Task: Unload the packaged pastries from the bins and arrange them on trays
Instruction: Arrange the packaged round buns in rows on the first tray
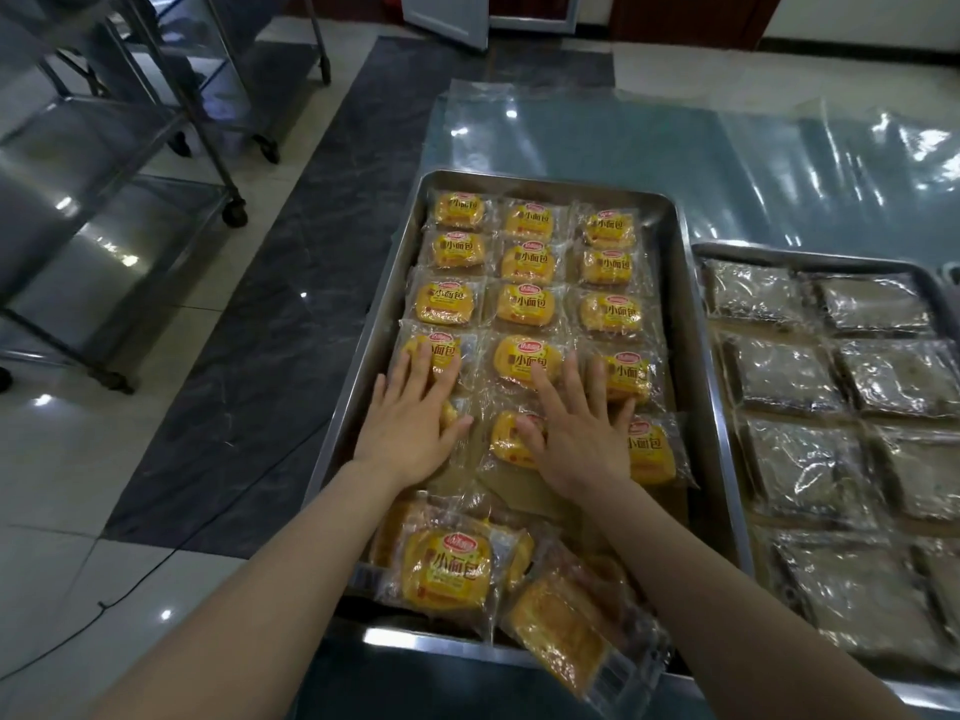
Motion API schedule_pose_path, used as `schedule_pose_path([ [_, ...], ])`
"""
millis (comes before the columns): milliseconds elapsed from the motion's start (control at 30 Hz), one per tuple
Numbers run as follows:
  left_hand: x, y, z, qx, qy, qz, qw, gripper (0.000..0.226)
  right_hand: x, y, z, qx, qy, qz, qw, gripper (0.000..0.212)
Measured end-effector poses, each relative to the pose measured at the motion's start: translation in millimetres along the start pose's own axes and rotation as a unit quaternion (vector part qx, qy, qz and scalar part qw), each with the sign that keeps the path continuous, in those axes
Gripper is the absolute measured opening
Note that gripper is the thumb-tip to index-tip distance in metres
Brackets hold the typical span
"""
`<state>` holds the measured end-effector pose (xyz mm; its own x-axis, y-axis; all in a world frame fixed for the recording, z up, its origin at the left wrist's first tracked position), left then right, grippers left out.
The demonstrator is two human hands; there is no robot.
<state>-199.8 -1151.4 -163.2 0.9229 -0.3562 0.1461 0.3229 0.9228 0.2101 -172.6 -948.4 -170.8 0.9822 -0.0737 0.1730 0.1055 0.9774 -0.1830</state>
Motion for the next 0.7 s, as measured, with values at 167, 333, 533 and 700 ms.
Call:
schedule_pose_path([
  [167,-7,2,-11,-0.007,0.022,0.013,1.000,0.072,-8,1,-8,0.023,0.017,-0.014,0.999,0.066],
  [333,-10,1,-7,-0.006,0.000,0.003,1.000,0.071,-13,2,-5,0.023,0.006,-0.001,1.000,0.064],
  [533,30,15,21,0.053,0.092,-0.037,0.994,0.064,10,1,26,-0.073,0.061,0.037,0.995,0.050],
  [700,91,9,22,0.181,0.089,-0.010,0.979,0.035,60,23,32,-0.171,0.055,0.063,0.982,0.012],
])
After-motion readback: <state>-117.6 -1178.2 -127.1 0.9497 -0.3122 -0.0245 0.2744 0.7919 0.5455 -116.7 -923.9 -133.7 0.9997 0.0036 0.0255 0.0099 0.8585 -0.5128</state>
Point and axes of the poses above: each hand's wrist, its own x-axis away from the middle knuckle, its own z-axis out of the back of the hand, y = z × x, the point moved 3 cm from there along -x, towards the middle knuckle, and after that the axes turned 5 degrees about -z, right-handed, at the moved point
